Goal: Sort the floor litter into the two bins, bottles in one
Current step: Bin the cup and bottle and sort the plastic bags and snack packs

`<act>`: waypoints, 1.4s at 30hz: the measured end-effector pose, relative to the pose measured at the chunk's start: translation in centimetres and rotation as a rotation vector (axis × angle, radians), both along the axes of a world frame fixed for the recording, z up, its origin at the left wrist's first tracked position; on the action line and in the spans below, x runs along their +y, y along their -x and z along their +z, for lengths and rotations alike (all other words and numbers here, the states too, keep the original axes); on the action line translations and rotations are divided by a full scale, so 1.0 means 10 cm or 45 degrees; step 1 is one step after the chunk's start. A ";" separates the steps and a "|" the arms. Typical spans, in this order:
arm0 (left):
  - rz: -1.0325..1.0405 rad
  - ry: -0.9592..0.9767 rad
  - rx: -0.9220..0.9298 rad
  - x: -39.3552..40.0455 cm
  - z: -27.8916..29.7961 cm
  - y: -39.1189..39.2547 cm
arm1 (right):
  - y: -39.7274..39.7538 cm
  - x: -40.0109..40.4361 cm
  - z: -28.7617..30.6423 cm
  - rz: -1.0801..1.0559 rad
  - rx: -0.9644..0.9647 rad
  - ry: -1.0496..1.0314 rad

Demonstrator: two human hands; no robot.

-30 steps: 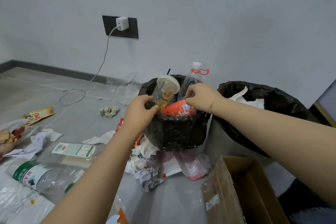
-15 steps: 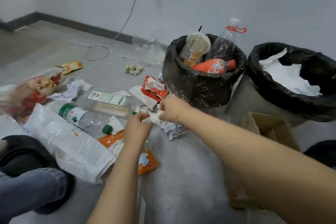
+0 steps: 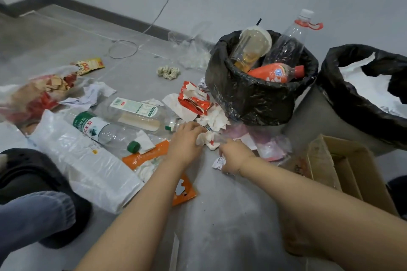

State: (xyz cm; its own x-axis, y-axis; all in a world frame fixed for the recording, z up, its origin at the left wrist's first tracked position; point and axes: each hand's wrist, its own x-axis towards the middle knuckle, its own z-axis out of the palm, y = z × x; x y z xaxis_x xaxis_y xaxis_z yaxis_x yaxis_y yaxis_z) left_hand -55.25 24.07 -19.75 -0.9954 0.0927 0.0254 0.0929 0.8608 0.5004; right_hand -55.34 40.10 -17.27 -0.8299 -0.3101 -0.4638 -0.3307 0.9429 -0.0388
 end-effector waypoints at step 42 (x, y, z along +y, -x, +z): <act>-0.008 -1.522 0.000 1.26 1.64 -0.04 | 0.05 1.71 2.66 -0.618 0.589 0.901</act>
